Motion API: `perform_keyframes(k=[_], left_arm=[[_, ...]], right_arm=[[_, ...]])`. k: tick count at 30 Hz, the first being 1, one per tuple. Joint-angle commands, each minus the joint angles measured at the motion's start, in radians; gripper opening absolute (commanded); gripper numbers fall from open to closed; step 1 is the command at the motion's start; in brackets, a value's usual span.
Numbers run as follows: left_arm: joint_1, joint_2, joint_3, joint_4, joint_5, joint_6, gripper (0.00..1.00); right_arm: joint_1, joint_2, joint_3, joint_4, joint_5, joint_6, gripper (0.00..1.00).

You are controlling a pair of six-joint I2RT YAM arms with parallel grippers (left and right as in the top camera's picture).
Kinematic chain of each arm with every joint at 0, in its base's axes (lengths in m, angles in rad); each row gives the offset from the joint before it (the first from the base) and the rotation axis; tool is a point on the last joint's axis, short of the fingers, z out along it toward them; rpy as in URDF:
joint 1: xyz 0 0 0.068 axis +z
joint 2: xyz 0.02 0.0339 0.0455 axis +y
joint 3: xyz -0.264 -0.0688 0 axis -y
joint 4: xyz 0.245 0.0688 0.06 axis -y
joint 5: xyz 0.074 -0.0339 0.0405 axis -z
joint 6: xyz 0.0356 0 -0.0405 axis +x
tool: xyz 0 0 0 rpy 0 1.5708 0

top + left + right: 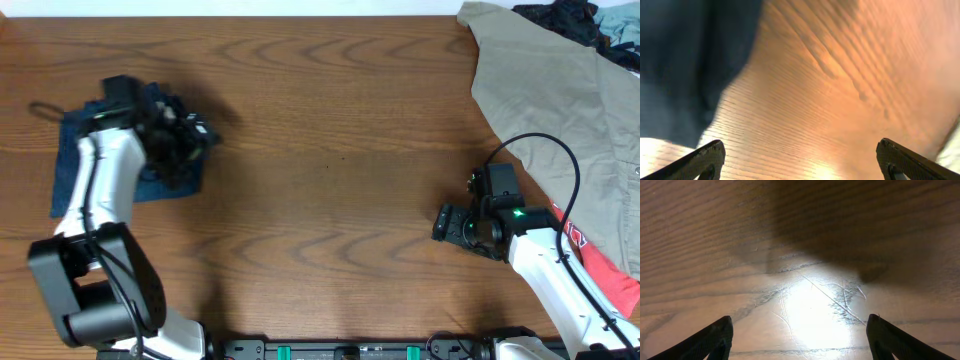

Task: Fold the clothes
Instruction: 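Lift the folded shorts with the left gripper and carry them left, then lower the shorts at the left table edge and press them flat with the left gripper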

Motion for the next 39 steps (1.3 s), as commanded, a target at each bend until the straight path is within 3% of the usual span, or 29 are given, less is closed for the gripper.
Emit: perform_keyframes(k=[1,12,19,22,26,31,39], left_arm=[[-0.08,0.008,-0.003,0.006,-0.135,0.031,0.98],[-0.179,0.129,-0.003,0.074,-0.285,0.116,0.98],[-0.16,0.185,-0.003,0.084,-0.676,0.116,0.98],[-0.13,0.185,-0.003,0.094,-0.77,0.115,0.98],[-0.069,0.185,-0.003,0.107,-0.734,0.093,0.98],[-0.029,0.185,-0.003,0.14,-0.495,0.099,0.98],[-0.093,0.185,-0.003,0.137,-0.474,0.113,0.98]], right_arm=[[-0.01,-0.011,0.019,0.002,0.01,-0.014,0.84],[-0.01,-0.011,0.019,-0.012,0.01,-0.014,0.84],[-0.01,-0.011,0.019,-0.019,0.005,-0.014,0.84],[-0.009,-0.011,0.019,-0.026,-0.002,-0.014,0.84],[-0.009,-0.011,0.019,-0.035,-0.002,-0.014,0.84],[-0.01,-0.011,0.019,-0.034,-0.002,-0.014,0.84],[-0.01,-0.011,0.019,-0.032,-0.002,-0.014,0.84]])
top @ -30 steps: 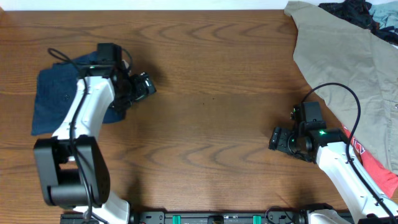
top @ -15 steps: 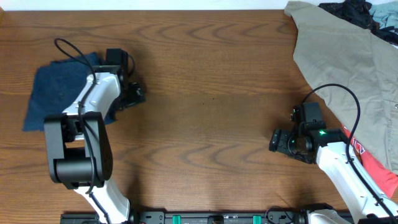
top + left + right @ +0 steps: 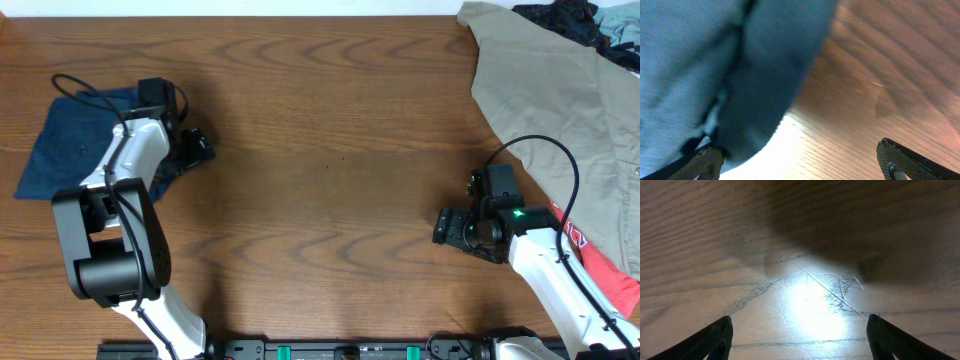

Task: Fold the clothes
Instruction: 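Lower the shorts at the left table edge and press them flat with the left gripper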

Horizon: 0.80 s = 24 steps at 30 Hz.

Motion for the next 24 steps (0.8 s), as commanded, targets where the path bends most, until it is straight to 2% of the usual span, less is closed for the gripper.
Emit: perform_keyframes(k=[1,6,15,24], left_arm=[[-0.046,-0.002,-0.003,0.002,0.033,0.019,0.98],[-0.087,0.001,-0.003,0.088,0.025,0.161,0.98],[-0.068,0.008,-0.003,0.204,0.021,0.163,0.98],[-0.039,0.074,-0.003,0.214,0.021,0.163,0.98]], right_arm=[[-0.01,-0.01,0.019,0.0,-0.001,-0.014,0.84],[-0.009,-0.01,0.019,-0.005,-0.001,-0.014,0.84],[-0.009,-0.01,0.019,-0.035,-0.001,-0.014,0.84],[-0.009,-0.01,0.019,-0.039,-0.001,-0.014,0.83]])
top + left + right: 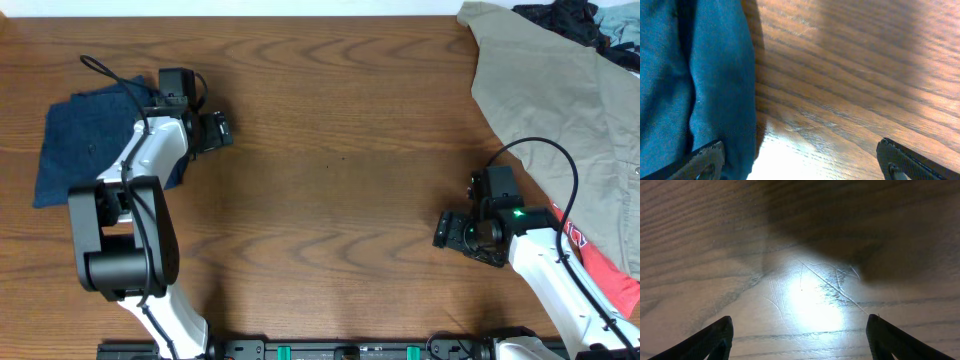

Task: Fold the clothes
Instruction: 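Lower the shorts at the left table edge and press them flat with the left gripper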

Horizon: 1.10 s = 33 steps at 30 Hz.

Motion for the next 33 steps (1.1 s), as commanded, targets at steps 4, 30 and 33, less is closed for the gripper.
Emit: perform_keyframes(k=[4,30,33], left_arm=[[0.074,0.093,-0.003,0.001,-0.005,0.02,0.98],[0.033,0.1,-0.003,0.029,0.23,0.01,0.98],[-0.015,0.1,-0.003,0.029,0.229,0.023,0.98]], right_arm=[[-0.009,-0.01,0.019,-0.021,-0.001,-0.013,0.83],[-0.009,-0.01,0.019,-0.009,-0.001,-0.013,0.84],[-0.009,-0.01,0.019,-0.011,-0.001,-0.013,0.84]])
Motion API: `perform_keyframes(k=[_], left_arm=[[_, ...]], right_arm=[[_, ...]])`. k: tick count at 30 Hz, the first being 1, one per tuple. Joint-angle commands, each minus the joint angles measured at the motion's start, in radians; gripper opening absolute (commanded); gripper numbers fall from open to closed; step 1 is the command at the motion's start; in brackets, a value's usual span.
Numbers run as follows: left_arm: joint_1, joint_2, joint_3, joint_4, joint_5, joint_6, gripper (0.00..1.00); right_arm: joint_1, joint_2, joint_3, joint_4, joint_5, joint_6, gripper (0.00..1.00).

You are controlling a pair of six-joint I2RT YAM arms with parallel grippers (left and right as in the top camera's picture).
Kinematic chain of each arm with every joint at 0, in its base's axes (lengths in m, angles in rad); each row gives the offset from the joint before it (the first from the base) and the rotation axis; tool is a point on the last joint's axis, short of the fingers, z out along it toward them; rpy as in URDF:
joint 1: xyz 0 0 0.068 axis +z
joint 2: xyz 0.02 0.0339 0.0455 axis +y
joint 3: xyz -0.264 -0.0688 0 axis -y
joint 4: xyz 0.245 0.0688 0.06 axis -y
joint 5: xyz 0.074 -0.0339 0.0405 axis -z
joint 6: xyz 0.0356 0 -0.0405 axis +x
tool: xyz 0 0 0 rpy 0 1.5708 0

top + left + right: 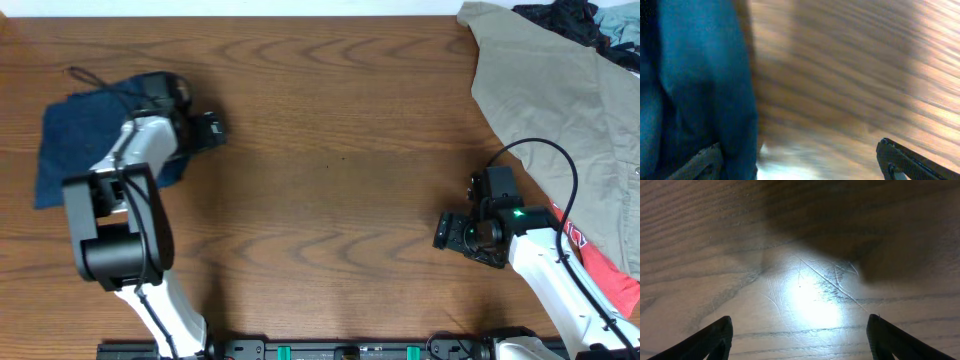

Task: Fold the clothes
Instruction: 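Lower the shorts at the left table edge and press them flat with the left gripper, then release the shorts and withdraw the left gripper toward the base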

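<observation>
A folded dark blue garment (75, 140) lies flat at the table's left edge. My left gripper (205, 130) sits open at its right side; in the blurred left wrist view the blue cloth (695, 85) fills the left, reaching the left fingertip (702, 162), with bare wood between the fingers. My right gripper (447, 228) is open low over bare wood (805, 295), its fingertips (715, 337) wide apart and empty. A large khaki garment (560, 100) lies spread at the far right.
Dark clothes (570, 20) are piled at the back right corner, on the khaki garment. A red item (605, 275) lies beside my right arm near the right edge. The wooden table (330, 150) stretches between the two arms.
My left gripper shifted slightly left and its wrist turned; the view is now blurred. The blue garment and my right arm stay as they were.
My left arm first lay over the blue garment, gripper at its right side. Later the garment showed further left, uncovered, then lay as a tidier rectangle with the open gripper beside its right edge, where it remains. My right gripper stayed open in place.
</observation>
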Motion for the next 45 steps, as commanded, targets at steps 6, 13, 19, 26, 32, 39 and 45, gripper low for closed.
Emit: perform_keyframes(k=[6,13,19,26,32,39,45], left_arm=[[-0.082,0.041,-0.015,-0.03,0.009,0.021,0.98],[-0.028,0.041,-0.015,-0.05,-0.082,0.02,0.98],[0.1,0.041,-0.015,-0.045,-0.082,0.019,0.98],[0.276,0.041,-0.014,-0.037,-0.081,-0.043,0.98],[0.318,0.035,-0.01,-0.02,-0.02,-0.041,0.98],[0.274,-0.004,0.001,-0.02,-0.011,-0.006,0.98],[0.263,-0.094,0.001,-0.032,-0.045,-0.005,0.98]], right_arm=[[-0.009,-0.01,0.019,-0.004,-0.001,-0.012,0.84],[-0.009,-0.01,0.019,-0.011,-0.001,-0.021,0.84],[-0.009,-0.01,0.019,-0.015,-0.001,-0.03,0.84],[-0.009,-0.01,0.019,-0.015,0.0,-0.03,0.84],[-0.009,-0.01,0.019,-0.011,0.001,-0.039,0.84],[-0.009,-0.01,0.019,-0.011,0.003,-0.049,0.84],[-0.009,-0.01,0.019,-0.011,0.003,-0.05,0.85]])
